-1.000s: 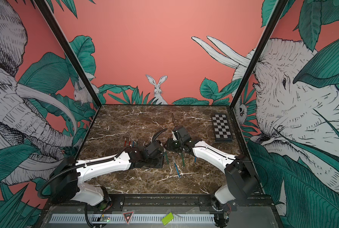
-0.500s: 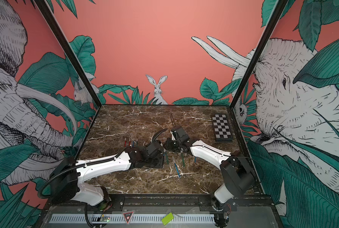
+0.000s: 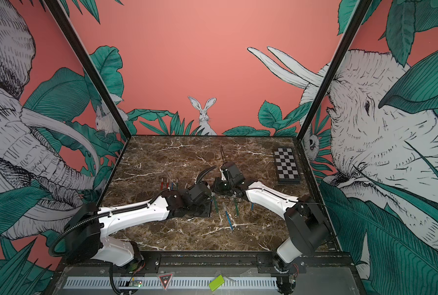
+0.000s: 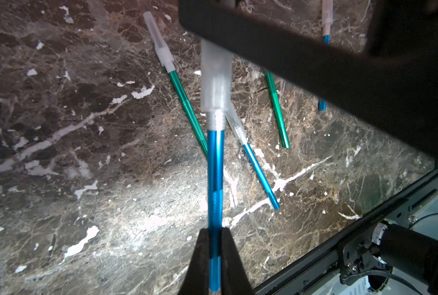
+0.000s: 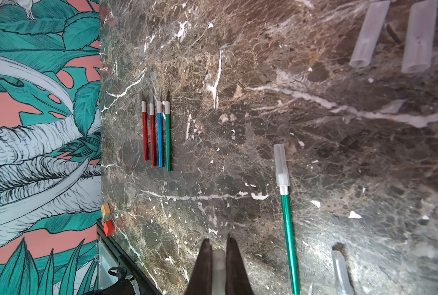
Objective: Remove protective caps from carving knives
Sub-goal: Remove the protective sleeve from the carving knife.
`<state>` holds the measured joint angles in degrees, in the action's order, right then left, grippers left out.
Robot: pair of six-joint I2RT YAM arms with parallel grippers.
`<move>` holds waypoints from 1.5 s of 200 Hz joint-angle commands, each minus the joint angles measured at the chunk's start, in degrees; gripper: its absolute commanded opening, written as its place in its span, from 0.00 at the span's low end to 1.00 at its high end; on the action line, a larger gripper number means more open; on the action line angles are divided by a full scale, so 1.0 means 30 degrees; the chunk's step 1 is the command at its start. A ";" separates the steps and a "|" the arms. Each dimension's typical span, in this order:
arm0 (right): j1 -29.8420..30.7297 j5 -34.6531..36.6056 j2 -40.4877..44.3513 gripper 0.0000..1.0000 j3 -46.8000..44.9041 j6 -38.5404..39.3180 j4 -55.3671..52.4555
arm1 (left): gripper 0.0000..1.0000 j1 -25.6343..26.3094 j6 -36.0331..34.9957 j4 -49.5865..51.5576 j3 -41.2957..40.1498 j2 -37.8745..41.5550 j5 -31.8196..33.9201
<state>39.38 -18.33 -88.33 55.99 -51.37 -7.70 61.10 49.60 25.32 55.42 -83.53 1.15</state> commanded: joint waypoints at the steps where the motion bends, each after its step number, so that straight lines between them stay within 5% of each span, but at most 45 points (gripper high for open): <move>1: 0.0117 0.0964 0.0177 0.00 0.0349 0.0355 0.0073 | 0.00 0.0140 0.0179 -0.0105 -0.0040 0.0684 0.0088; 300: -0.1641 0.1509 -0.1712 0.00 0.3637 0.1192 -0.0011 | 0.00 0.0399 0.0896 -0.0238 0.0043 -0.0079 -0.0032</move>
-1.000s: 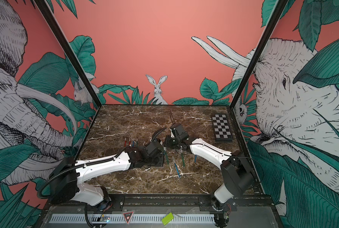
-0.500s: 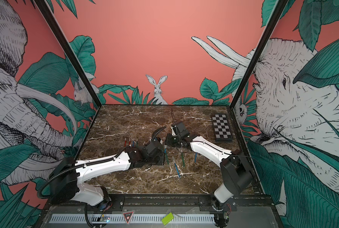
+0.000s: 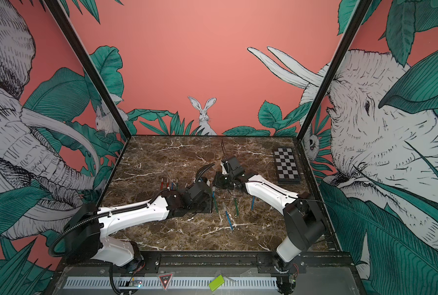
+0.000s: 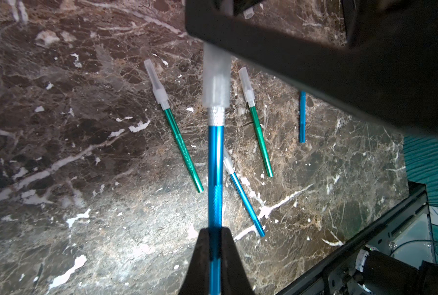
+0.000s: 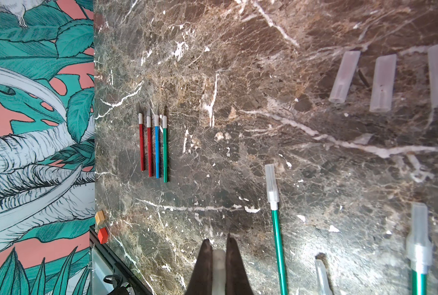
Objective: Remove protective caps from carving knives
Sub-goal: Remove the protective sleeve from the carving knife, then place the carving knife at the center of the board.
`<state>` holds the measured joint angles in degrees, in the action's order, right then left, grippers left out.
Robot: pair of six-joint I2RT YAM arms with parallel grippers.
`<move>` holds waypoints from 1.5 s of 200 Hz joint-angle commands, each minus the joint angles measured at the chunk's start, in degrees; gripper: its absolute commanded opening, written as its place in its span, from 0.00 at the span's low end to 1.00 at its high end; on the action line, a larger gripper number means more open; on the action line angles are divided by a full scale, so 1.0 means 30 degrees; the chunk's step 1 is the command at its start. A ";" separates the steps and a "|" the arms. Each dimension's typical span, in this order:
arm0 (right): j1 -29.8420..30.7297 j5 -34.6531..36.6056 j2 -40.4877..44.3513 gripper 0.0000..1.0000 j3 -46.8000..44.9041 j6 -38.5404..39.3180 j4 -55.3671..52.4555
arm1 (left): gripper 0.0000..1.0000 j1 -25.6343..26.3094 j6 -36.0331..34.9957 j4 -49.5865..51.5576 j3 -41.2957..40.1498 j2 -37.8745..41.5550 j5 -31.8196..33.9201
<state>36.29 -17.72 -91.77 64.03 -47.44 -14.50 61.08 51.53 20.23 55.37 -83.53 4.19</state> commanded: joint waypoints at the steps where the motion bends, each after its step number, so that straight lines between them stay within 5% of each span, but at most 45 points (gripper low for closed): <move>1: -0.0613 0.1305 -0.0576 0.00 0.0968 -0.0122 0.2270 | 0.00 0.0409 0.0255 0.1475 0.0072 -0.0078 -0.1044; 99: -0.0962 0.1526 -0.0788 0.00 0.1454 -0.0309 0.2384 | 0.00 0.0386 0.0245 0.1822 0.0080 0.0286 -0.0681; 141: -0.1958 0.1651 0.0721 0.00 0.1228 0.0052 0.1294 | 0.00 0.0230 -0.0374 0.3646 0.0480 0.1022 0.1643; 208: -0.2275 0.3055 0.4920 0.00 -0.0504 0.2394 -0.1883 | 0.00 -0.3734 -0.2393 0.6167 0.0267 0.1805 0.2232; 300: -0.2262 0.3145 0.9539 0.00 -0.3883 0.3518 -0.4443 | 0.00 -0.6839 -0.5038 0.6577 0.1046 -0.0914 0.2768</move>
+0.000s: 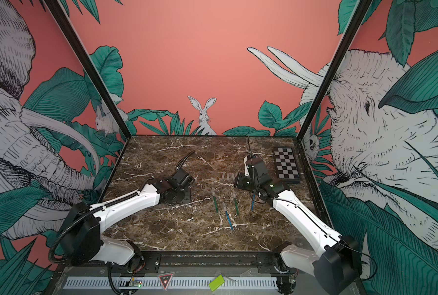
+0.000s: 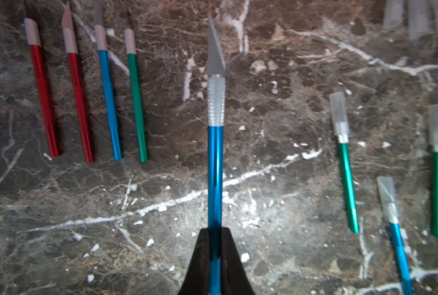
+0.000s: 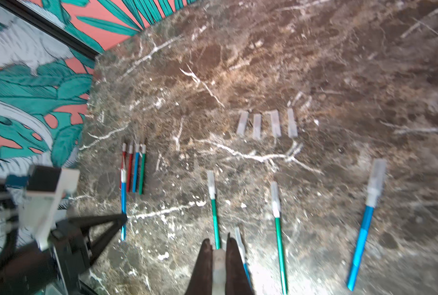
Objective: Remove protective caps from carving knives
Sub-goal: Place the carving knife at the center of the board.
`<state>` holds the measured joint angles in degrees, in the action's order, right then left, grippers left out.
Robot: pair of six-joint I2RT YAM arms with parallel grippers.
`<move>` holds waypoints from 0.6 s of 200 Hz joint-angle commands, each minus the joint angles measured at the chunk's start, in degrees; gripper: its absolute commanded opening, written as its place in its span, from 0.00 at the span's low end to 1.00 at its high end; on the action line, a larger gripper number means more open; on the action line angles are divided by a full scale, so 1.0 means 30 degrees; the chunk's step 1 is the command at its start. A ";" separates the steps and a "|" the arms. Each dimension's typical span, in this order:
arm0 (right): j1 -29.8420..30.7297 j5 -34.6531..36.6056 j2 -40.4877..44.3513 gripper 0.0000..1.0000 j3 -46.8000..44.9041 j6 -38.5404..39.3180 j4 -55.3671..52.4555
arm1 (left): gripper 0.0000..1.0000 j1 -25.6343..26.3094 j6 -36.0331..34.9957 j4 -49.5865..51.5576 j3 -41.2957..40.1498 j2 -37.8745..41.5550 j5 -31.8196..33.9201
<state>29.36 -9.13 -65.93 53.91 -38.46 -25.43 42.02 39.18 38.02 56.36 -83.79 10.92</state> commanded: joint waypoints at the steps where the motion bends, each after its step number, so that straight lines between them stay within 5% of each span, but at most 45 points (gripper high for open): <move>1: 0.0037 0.0285 0.0949 0.00 -0.0539 0.0534 -0.0805 | 0.00 -0.0493 -0.0926 0.0666 0.0722 -0.0892 0.0493; 120: 0.0073 -0.0259 0.2304 0.00 -0.2121 0.0379 -0.1282 | 0.00 -0.2669 -0.2483 0.0207 0.2958 -0.5210 0.0514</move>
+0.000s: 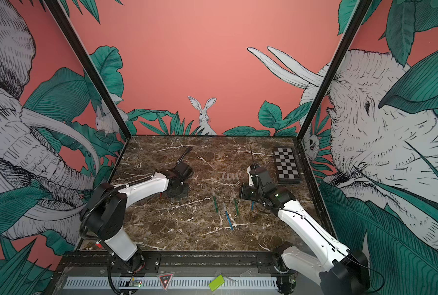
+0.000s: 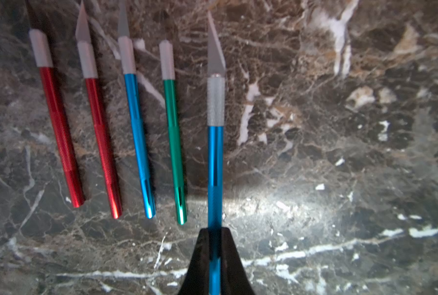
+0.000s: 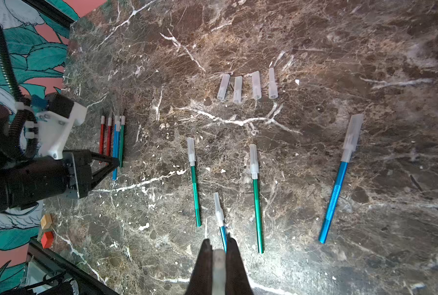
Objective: Remove protective caps from carving knives
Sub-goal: Place the carving knife at the center of the board.
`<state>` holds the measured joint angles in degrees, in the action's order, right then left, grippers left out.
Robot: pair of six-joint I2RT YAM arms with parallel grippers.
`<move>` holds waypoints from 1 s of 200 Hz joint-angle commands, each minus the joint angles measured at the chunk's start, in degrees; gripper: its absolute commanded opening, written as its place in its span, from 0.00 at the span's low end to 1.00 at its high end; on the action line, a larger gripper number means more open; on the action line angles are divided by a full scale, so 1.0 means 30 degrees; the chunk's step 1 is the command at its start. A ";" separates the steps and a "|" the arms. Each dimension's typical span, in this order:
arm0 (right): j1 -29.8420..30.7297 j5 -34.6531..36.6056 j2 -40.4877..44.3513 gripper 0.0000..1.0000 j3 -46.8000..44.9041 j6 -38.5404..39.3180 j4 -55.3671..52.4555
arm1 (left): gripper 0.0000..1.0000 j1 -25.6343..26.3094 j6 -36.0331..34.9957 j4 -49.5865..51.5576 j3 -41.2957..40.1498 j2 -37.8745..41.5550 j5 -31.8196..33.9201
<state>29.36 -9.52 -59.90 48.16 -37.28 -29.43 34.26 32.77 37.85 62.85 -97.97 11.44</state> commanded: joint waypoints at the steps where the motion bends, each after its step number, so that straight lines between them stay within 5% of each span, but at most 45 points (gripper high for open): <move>1: 0.0064 -0.0118 0.0301 0.00 -0.0204 -0.0035 0.0038 | 0.00 -0.0082 -0.0349 0.0270 0.0821 -0.0523 0.0342; 200: 0.0231 -0.0242 0.0572 0.00 -0.0739 -0.0295 0.0082 | 0.00 -0.1254 0.0486 0.0841 0.2103 -0.2704 0.0346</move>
<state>29.69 -10.11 -58.65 46.02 -37.93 -29.52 31.07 32.88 38.50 67.90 -106.30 11.64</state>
